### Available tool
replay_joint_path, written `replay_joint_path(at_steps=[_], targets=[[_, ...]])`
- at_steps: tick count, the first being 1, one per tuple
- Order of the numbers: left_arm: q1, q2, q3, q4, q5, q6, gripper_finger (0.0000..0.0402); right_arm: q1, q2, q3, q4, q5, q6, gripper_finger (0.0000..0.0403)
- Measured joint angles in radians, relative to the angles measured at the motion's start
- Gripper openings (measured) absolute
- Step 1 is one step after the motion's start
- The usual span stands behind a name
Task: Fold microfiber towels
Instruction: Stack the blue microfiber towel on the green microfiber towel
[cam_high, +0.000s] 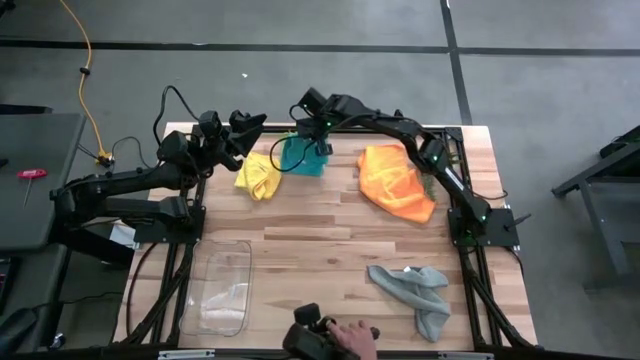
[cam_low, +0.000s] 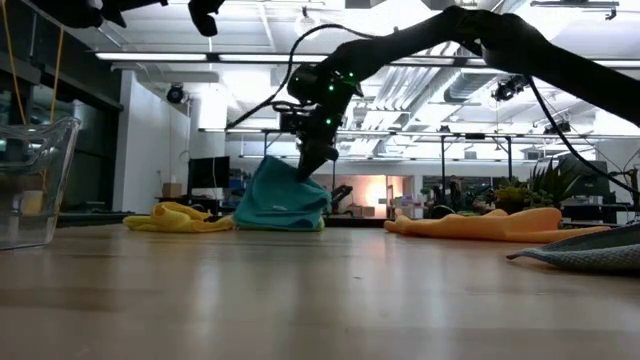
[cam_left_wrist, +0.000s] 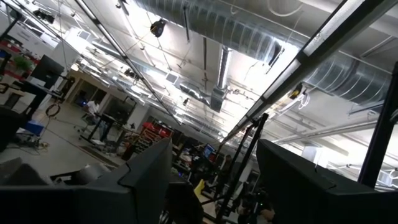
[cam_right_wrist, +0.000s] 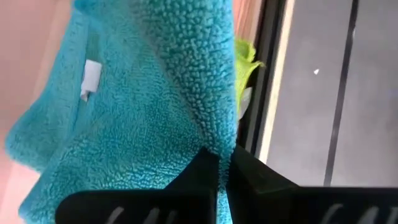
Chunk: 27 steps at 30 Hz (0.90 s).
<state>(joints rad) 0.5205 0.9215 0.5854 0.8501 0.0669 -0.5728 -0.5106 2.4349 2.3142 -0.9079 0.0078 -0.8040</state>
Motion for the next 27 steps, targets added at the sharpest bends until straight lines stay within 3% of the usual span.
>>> replay_joint_path(at_steps=[7, 20, 23, 27], targets=[[0.000, 0.000, 0.000, -0.002, 0.001, 0.000, 0.0225, 0.000, 0.051, 0.000, 0.033, 0.105, 0.095, 0.0000], [-0.007, 0.000, 0.000, -0.028, 0.011, 0.000, 0.0225, 0.000, 0.066, 0.000, 0.086, 0.096, 0.199, 0.0003], [-0.007, 0.000, 0.000, -0.037, 0.013, 0.000, 0.0225, 0.000, 0.067, 0.000, 0.087, 0.085, 0.243, 0.0026], [-0.007, 0.000, 0.000, -0.039, 0.016, 0.000, 0.0225, 0.000, 0.067, 0.000, 0.077, 0.087, 0.251, 0.0090]])
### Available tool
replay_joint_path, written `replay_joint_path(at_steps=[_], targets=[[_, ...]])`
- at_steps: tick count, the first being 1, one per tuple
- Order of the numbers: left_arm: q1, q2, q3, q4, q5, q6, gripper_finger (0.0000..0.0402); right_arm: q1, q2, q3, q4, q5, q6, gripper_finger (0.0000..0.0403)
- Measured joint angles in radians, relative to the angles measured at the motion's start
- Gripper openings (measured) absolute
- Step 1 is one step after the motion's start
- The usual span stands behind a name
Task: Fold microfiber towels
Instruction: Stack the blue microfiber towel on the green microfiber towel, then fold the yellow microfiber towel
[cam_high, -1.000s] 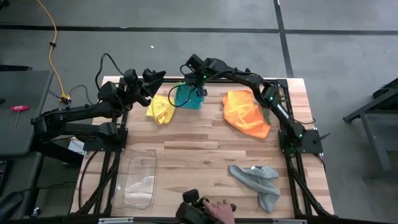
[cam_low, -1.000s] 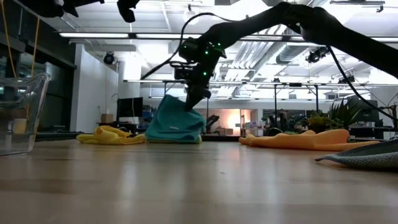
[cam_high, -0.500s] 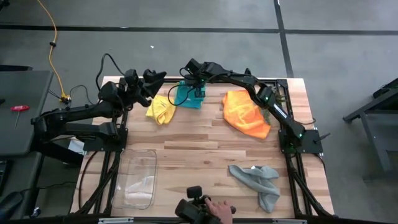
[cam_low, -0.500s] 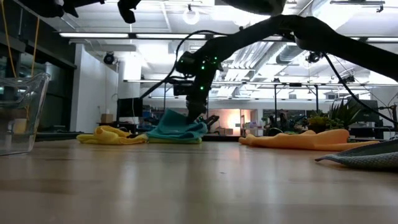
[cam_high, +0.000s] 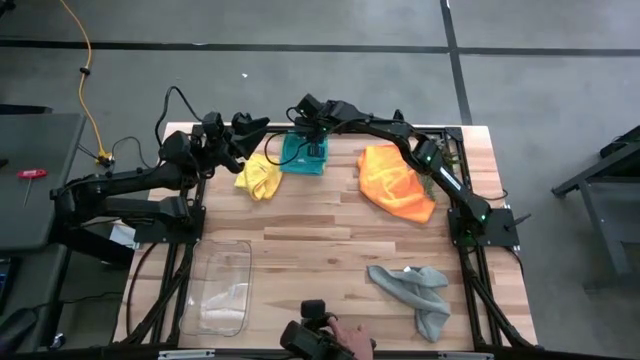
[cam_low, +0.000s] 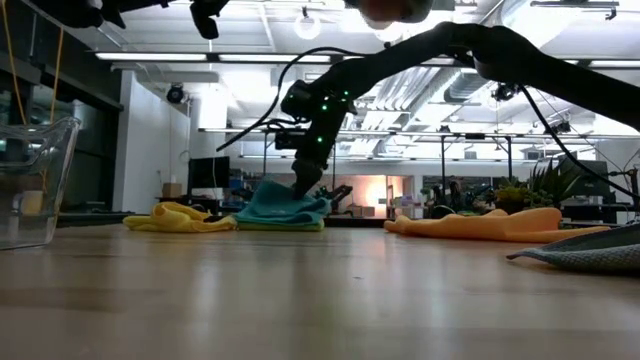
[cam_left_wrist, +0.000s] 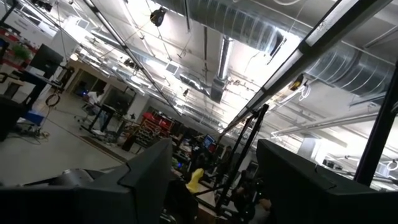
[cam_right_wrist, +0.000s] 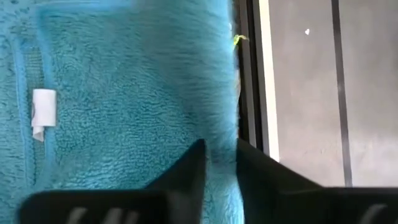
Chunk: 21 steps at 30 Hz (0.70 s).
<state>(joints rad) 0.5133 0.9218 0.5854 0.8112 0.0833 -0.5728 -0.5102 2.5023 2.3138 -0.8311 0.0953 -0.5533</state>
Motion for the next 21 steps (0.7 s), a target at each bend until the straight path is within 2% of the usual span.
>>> replay_joint_path(at_steps=[6, 9, 13, 19, 21], targets=[[0.003, 0.000, 0.000, -0.001, 0.004, 0.013, 0.0225, -0.004, -0.015, 0.042, -0.050, 0.019, 0.019, 0.0190], [0.017, -0.003, 0.000, -0.010, 0.031, 0.050, 0.0225, -0.021, -0.081, 0.019, -0.082, -0.036, 0.073, 0.0218], [0.048, -0.025, 0.000, -0.073, 0.092, 0.076, 0.0225, -0.052, -0.143, 0.015, -0.190, -0.172, 0.197, 0.0228], [0.086, -0.060, 0.000, -0.313, 0.131, 0.134, 0.0225, -0.049, -0.227, -0.004, -0.269, -0.369, 0.297, 0.0216], [0.090, -0.071, 0.000, -0.392, 0.150, 0.156, 0.0225, -0.020, -0.256, -0.042, -0.254, -0.400, 0.314, 0.0211]])
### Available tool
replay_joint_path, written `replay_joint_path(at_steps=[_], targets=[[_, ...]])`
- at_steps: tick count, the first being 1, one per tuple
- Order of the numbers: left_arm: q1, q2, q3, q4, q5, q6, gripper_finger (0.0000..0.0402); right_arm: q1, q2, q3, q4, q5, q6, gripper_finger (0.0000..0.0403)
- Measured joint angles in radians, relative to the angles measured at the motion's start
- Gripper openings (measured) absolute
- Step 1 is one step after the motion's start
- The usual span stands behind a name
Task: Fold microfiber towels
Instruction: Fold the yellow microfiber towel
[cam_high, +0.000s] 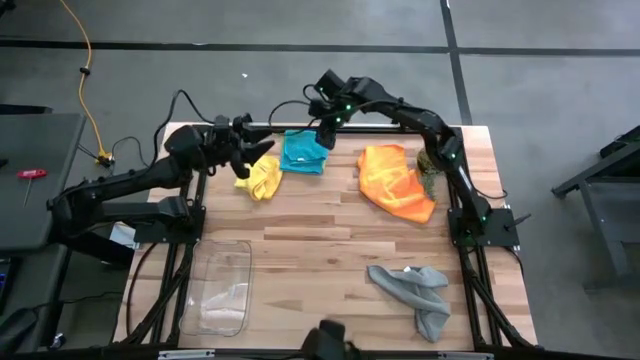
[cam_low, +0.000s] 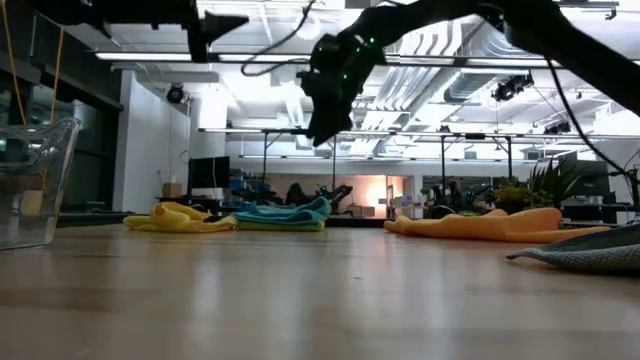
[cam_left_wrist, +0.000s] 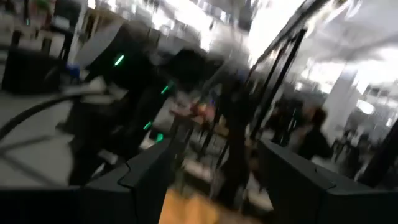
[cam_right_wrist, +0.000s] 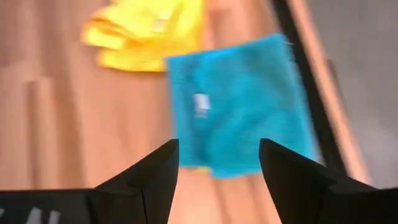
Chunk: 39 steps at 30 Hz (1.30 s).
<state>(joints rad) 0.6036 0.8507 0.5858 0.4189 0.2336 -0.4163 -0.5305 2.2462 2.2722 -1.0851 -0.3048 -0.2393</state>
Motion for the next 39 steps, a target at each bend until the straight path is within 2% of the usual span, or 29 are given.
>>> replay_joint_path(at_steps=[4, 9, 14, 19, 22, 25, 30, 35, 39], targets=[[-0.009, -0.021, 0.000, -0.107, 0.037, 0.041, 0.0225, 0.079, -0.100, -0.164, 0.091, -0.009, 0.023, 0.0204], [-0.028, -0.045, 0.000, -0.110, 0.036, 0.107, 0.0225, 0.172, -0.329, -0.576, 0.348, 0.033, 0.169, 0.0204], [-0.030, -0.041, 0.000, -0.048, 0.035, 0.133, 0.0225, 0.288, -0.619, -1.024, 0.676, 0.192, 0.444, 0.0204], [-0.040, 0.019, -0.002, -0.010, 0.034, 0.120, 0.0225, 0.406, -0.859, -1.320, 0.898, 0.355, 0.654, 0.0203], [-0.056, 0.079, -0.002, 0.063, 0.032, 0.063, 0.0225, 0.452, -0.962, -1.430, 0.985, 0.446, 0.698, 0.0203], [-0.084, 0.138, -0.002, 0.133, 0.014, 0.024, 0.0225, 0.472, -1.040, -1.510, 1.047, 0.489, 0.694, 0.0203], [-0.164, 0.208, -0.002, 0.125, -0.142, 0.032, 0.0208, 0.472, -1.131, -1.597, 1.116, 0.495, 0.625, 0.0203], [-0.260, 0.221, 0.002, 0.066, -0.245, 0.027, 0.0162, 0.472, -1.167, -1.621, 1.129, 0.495, 0.550, 0.0203], [-0.347, 0.221, 0.080, -0.075, -0.294, 0.037, 0.0100, 0.472, -1.169, -1.621, 1.135, 0.495, 0.489, 0.0203]])
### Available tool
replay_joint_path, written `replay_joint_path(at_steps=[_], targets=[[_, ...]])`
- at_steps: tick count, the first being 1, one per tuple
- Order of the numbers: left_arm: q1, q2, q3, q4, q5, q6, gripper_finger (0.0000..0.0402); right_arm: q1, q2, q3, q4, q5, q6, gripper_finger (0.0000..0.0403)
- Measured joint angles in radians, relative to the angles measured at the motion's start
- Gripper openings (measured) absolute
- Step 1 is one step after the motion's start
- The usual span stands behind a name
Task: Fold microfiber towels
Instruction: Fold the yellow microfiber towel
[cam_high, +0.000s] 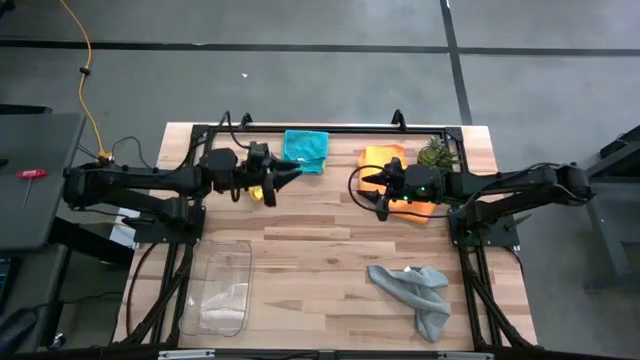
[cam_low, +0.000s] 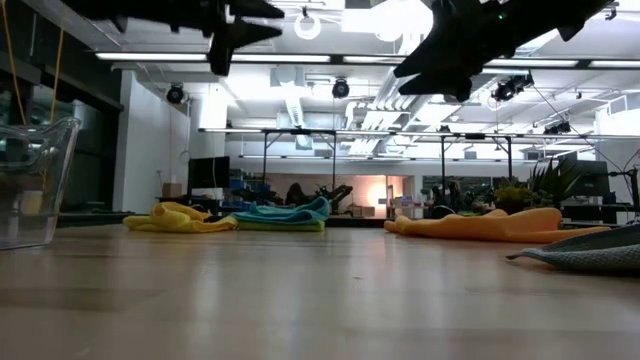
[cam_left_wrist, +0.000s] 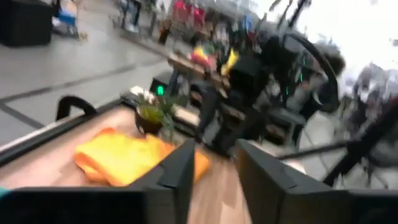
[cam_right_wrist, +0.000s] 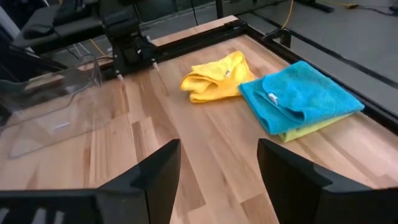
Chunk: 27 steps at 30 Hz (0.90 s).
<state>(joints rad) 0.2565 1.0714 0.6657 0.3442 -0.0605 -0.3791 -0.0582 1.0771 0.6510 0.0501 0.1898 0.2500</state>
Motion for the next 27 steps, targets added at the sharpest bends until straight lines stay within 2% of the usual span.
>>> replay_joint_path(at_steps=[2, 5, 8, 10, 13, 18, 22, 27], targets=[[-0.038, -0.001, 0.077, -0.189, -0.027, 0.027, 0.0063, 0.000, 0.000, 0.000, 0.001, 0.000, -0.010, 0.0203], [-0.081, 0.008, 0.200, -0.572, -0.132, 0.058, 0.0012, 0.000, 0.002, 0.000, 0.000, 0.000, 0.002, 0.0203], [-0.092, 0.020, 0.239, -0.860, -0.259, 0.036, 0.0009, 0.000, 0.002, 0.000, 0.000, 0.000, 0.011, 0.0203], [-0.079, 0.020, 0.216, -0.953, -0.285, 0.020, 0.0003, 0.000, 0.002, 0.000, 0.000, 0.000, 0.011, 0.0203], [-0.047, 0.022, 0.110, -0.973, -0.246, -0.032, 0.0002, 0.000, 0.002, 0.000, -0.001, 0.019, 0.027, 0.0203], [0.027, 0.042, -0.054, -0.846, -0.240, -0.131, 0.0000, -0.001, 0.002, 0.000, 0.000, 0.049, 0.076, 0.0204], [0.134, 0.087, -0.053, -0.858, -0.264, -0.201, 0.0000, -0.001, 0.002, 0.000, -0.001, 0.090, 0.094, 0.0204], [0.280, 0.175, -0.035, -0.858, -0.252, -0.138, 0.0000, -0.001, 0.002, 0.000, -0.001, 0.159, 0.138, 0.0204]])
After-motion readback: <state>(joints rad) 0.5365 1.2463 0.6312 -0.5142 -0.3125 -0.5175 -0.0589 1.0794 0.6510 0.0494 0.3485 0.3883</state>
